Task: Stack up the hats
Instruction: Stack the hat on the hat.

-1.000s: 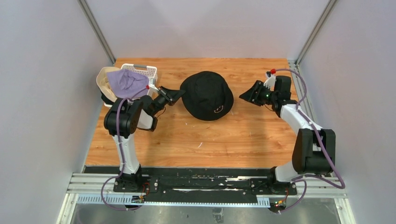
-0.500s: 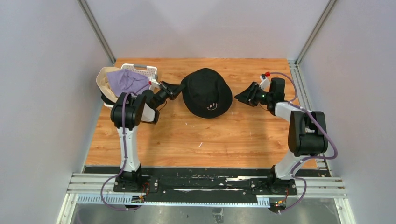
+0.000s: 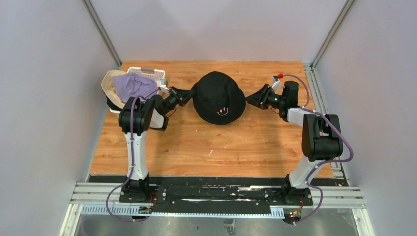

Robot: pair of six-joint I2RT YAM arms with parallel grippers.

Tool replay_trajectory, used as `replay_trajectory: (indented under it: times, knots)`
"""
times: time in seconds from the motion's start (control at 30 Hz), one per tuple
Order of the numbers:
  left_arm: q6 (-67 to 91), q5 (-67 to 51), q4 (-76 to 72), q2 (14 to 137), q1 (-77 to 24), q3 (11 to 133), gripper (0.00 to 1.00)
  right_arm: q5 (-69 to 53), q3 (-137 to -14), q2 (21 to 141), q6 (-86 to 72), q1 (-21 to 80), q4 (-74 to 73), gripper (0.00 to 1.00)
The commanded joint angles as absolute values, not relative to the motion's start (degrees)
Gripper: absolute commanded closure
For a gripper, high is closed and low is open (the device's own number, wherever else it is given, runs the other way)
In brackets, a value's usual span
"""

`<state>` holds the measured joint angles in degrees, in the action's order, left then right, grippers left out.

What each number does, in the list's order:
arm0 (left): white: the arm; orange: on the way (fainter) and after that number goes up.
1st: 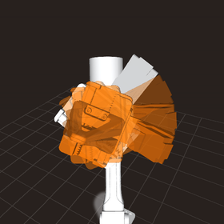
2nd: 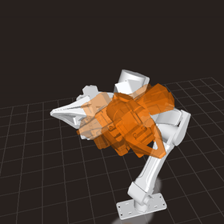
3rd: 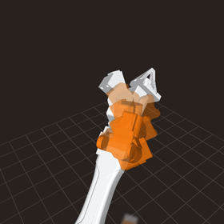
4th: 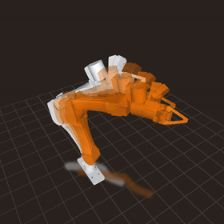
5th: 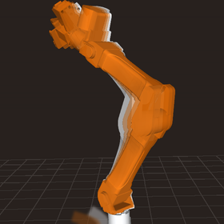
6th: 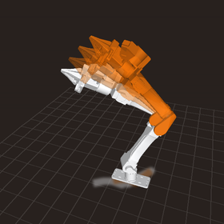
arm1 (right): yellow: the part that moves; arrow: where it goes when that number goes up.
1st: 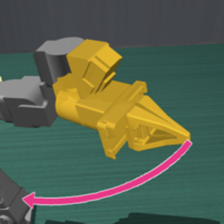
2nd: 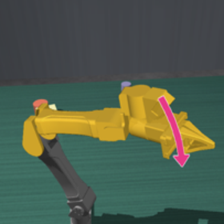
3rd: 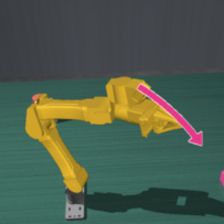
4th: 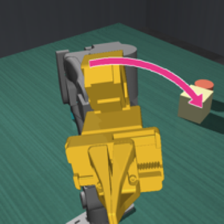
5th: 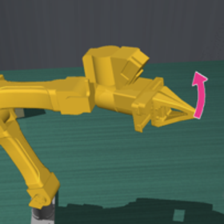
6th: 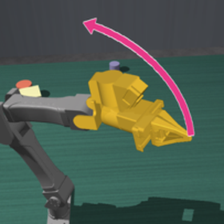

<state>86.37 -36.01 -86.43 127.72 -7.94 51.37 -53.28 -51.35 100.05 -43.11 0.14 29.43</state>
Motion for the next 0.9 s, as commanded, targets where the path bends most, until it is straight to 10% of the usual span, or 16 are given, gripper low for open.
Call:
replay_trajectory:
  times: [0.0,0.57,0.87]
  knots:
    - [86.0,-34.9,-89.4,129.4,-7.2,52.4,1.00,-55.7,-50.8,100.6,-46.5,1.9,35.0,0.59]
    - [86.0,-34.8,-89.4,130.4,-7.2,52.9,1.00,-59.3,-49.6,105.1,-57.8,3.8,50.8,0.66]
    - [86.2,-35.0,-89.3,130.7,-7.2,53.3,1.00,-60.8,-48.5,109.9,-69.5,3.7,68.7,0.98]
